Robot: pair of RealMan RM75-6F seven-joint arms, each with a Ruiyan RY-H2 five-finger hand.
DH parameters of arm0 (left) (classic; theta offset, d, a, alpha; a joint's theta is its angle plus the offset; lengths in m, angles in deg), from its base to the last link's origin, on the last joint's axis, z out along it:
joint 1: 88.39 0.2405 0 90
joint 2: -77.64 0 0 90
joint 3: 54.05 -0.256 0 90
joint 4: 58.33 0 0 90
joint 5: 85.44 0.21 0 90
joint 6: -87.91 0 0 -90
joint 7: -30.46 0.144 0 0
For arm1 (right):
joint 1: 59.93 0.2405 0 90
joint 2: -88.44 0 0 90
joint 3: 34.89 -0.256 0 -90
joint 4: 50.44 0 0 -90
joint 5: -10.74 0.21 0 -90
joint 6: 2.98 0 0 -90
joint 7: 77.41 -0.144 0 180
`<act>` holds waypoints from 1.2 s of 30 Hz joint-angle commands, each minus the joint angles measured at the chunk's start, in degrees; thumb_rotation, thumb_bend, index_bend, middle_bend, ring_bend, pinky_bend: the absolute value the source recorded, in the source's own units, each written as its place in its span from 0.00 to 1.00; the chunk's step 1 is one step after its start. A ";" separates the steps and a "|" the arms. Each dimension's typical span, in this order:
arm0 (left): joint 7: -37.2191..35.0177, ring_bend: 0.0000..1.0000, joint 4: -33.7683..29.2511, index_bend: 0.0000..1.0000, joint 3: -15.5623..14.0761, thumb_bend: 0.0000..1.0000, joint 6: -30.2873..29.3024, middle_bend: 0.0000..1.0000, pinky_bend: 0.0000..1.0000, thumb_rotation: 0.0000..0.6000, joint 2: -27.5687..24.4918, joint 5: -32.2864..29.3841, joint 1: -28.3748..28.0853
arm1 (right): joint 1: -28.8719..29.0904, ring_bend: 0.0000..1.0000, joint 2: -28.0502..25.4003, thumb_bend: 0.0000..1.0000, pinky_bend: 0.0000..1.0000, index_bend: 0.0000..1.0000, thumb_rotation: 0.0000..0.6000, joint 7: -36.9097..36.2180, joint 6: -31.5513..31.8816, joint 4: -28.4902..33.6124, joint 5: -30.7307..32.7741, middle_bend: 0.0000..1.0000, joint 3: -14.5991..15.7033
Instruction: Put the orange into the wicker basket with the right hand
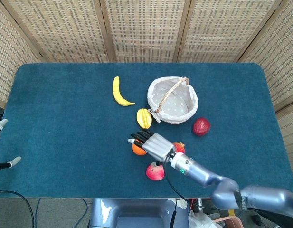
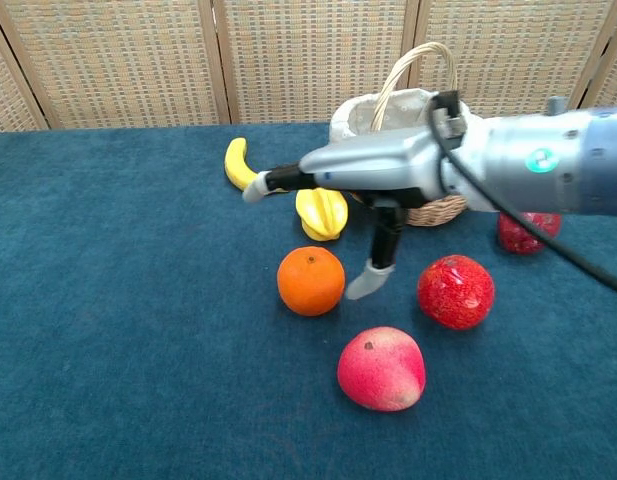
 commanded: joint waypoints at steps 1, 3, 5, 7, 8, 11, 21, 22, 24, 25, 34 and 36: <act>-0.87 0.00 0.28 0.00 0.14 0.02 0.55 0.00 0.00 1.00 -0.33 -0.62 -0.10 | 9.19 0.00 8.90 0.00 0.02 0.03 1.00 9.87 0.18 -6.40 13.36 0.00 -0.87; -1.69 0.00 0.61 0.00 0.22 0.02 0.80 0.00 0.00 1.00 -0.59 -0.94 -0.09 | 11.17 0.00 10.21 0.00 0.02 0.03 1.00 12.13 1.06 -7.78 17.40 0.00 0.05; -2.19 0.00 0.86 0.00 0.34 0.02 1.05 0.00 0.00 1.00 -0.71 -1.40 -0.13 | 12.93 0.00 11.46 0.00 0.04 0.04 1.00 13.85 2.12 -9.04 21.16 0.00 0.75; -2.56 0.00 0.98 0.00 0.31 0.02 1.73 0.00 0.00 1.00 -0.83 -1.59 -0.36 | 14.43 0.00 12.92 0.00 0.09 0.06 1.00 14.75 3.12 -10.40 24.56 0.03 1.12; -2.61 0.00 1.04 0.00 0.28 0.02 1.94 0.00 0.00 1.00 -0.88 -1.60 -0.44 | 14.92 0.00 13.38 0.00 0.10 0.07 1.00 14.98 3.29 -10.93 25.67 0.03 1.27; -2.97 0.00 1.33 0.00 0.23 0.02 2.52 0.00 0.00 1.00 -1.02 -1.86 -0.60 | 17.22 0.00 15.05 0.00 0.12 0.10 1.00 16.91 3.82 -13.78 29.67 0.06 2.63; -2.87 0.00 1.95 0.00 0.51 0.02 4.39 0.00 0.00 1.00 -0.96 -3.58 -1.58 | 23.48 0.10 15.57 0.04 0.29 0.30 1.00 25.13 5.42 -16.13 42.03 0.24 9.25; -2.80 0.00 1.89 0.00 0.53 0.02 4.42 0.00 0.00 1.00 -0.97 -3.68 -1.62 | 23.78 0.15 15.75 0.08 0.35 0.33 1.00 25.17 5.54 -16.29 42.84 0.28 9.40; -2.80 0.00 1.79 0.00 0.58 0.02 4.34 0.00 0.00 1.00 -1.02 -3.83 -1.62 | 24.11 0.23 16.04 0.16 0.46 0.39 1.00 24.82 5.64 -16.53 43.41 0.35 9.54; -2.74 0.00 1.77 0.00 0.58 0.03 4.28 0.00 0.00 1.00 -0.99 -3.86 -1.61 | 24.09 0.28 16.15 0.21 0.52 0.42 1.00 24.52 5.77 -16.67 43.02 0.38 9.64; -2.36 0.00 1.91 0.00 0.38 0.02 5.08 0.00 0.00 1.00 -0.77 -3.86 -2.12 | 16.41 0.34 6.23 0.34 0.61 0.47 1.00 11.12 13.47 -4.24 21.59 0.43 5.47; -2.39 0.00 1.82 0.00 0.32 0.02 5.10 0.00 0.00 1.00 -0.78 -3.79 -2.14 | 14.06 0.34 2.34 0.34 0.61 0.47 1.00 7.55 15.17 -0.66 17.27 0.43 4.72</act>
